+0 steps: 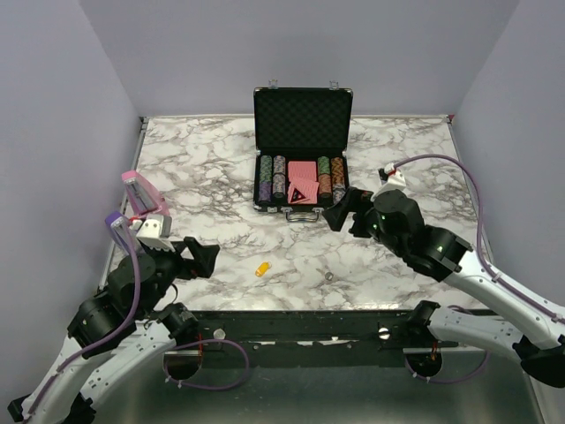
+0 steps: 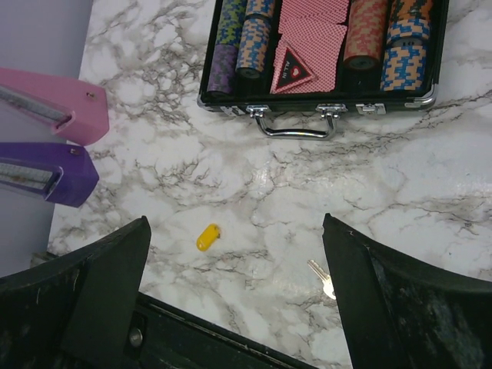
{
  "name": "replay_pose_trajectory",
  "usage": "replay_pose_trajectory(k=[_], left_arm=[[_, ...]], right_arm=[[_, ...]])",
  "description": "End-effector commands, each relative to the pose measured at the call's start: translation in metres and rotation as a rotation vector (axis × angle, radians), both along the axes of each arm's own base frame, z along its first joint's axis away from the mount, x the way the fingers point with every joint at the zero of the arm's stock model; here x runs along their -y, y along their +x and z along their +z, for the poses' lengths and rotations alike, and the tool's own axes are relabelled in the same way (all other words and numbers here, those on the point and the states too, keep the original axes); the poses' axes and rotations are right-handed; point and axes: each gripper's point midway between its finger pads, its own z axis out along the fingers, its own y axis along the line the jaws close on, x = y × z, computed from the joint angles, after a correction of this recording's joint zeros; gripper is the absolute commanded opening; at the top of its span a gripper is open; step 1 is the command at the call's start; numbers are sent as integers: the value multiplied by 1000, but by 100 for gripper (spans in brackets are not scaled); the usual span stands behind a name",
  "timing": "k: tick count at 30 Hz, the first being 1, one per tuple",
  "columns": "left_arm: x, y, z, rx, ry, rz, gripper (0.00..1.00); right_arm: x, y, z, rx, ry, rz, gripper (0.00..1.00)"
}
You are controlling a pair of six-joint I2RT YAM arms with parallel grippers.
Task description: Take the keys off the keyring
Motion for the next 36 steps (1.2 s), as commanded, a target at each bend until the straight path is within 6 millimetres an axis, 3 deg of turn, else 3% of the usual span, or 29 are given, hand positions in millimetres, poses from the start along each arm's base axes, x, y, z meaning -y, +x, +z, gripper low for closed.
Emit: replay_pose_trajectory(k=[1,5,8,11,15,18,23,29,32,36], left_arm=[[3,1,2,22,-17,-8,99],[6,6,8,69,5,-33,99],[20,10,15,121,12,-98,99],[22,27,2,130,48,-48,99],[0,57,-3,211,129,140,99],[-4,75,-8,288,219,194,99],[-16,108,-23,304,332,294,99],[-37,144,-31,358,268,331,99],[-62,159,-51,323,224,389,99],[-75,173,-61,386,248,423,99]], right_arm=[[11,7,0,41,-47,-45,100],[16,9,5,71,-57,-49,100],[22,10,7,94,-31,-89,100],[29,10,5,106,-11,-126,100],[40,9,-4,108,-15,-171,100],[46,10,-7,110,-12,-200,100],[38,7,-6,137,11,-144,100],[37,6,-2,157,20,-123,100],[35,6,0,165,26,-119,100],[33,6,-1,166,28,-108,100]])
